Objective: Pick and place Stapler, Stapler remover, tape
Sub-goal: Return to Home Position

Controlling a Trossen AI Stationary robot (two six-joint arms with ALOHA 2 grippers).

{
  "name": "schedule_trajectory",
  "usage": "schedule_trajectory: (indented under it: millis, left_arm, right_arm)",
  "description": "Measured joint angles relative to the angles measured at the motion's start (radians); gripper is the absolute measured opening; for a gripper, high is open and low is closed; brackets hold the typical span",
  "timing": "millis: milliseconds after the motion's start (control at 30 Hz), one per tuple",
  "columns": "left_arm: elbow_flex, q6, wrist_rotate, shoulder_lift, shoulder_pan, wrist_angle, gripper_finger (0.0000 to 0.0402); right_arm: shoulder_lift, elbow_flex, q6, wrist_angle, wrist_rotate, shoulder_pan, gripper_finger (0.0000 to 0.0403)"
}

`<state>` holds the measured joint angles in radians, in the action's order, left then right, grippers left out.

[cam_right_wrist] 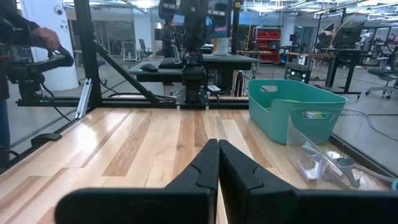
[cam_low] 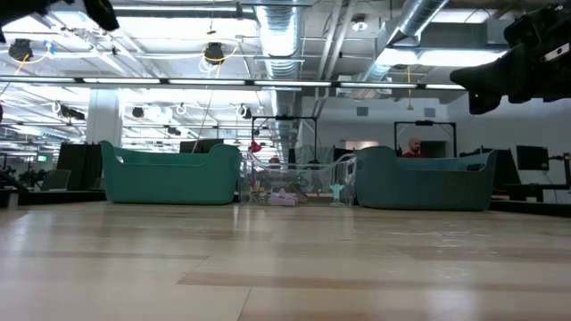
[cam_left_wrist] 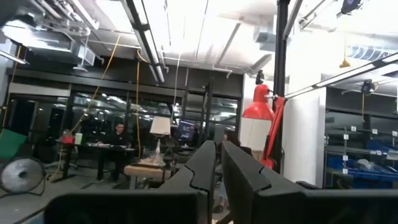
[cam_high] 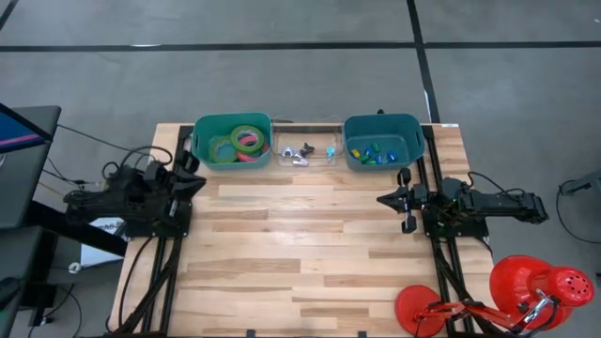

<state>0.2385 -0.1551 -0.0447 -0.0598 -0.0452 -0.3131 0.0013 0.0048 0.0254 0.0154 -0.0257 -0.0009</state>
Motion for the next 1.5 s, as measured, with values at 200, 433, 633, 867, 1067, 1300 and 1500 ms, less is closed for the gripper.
schedule_trajectory:
  millis: [200, 433, 633, 867, 1067, 1300, 1500]
  left_arm:
    - [-0.133, 0.0, 0.0, 0.06, -0.001, -0.11, 0.0021]
    - [-0.226, 0.0, 0.0, 0.06, 0.0, -0.187, 0.0021]
    - [-0.234, 0.031, 0.077, 0.06, 0.024, -0.183, 0.0021]
    - [-0.233, 0.041, 0.082, 0.06, 0.027, -0.106, 0.0021]
    - [-0.233, 0.034, 0.082, 0.06, 0.027, -0.031, 0.0021]
    - [-0.233, 0.034, 0.082, 0.06, 0.027, 0.069, 0.0021]
    - [-0.233, 0.034, 0.082, 0.06, 0.027, 0.139, 0.0021]
  right_arm:
    - [0.0, 0.0, 0.0, 0.0, 0.0, 0.0, 0.0001]
    - [0.0, 0.0, 0.0, 0.0, 0.0, 0.0, 0.0001]
    - [0.0, 0.0, 0.0, 0.0, 0.0, 0.0, 0.0001]
    - [0.0, 0.0, 0.0, 0.0, 0.0, 0.0, 0.0001]
    - [0.0, 0.0, 0.0, 0.0, 0.0, 0.0, 0.0001]
    - [0.0, 0.0, 0.0, 0.0, 0.0, 0.0, 0.0001]
    - [0.0, 0.0, 0.0, 0.0, 0.0, 0.0, 0.0001]
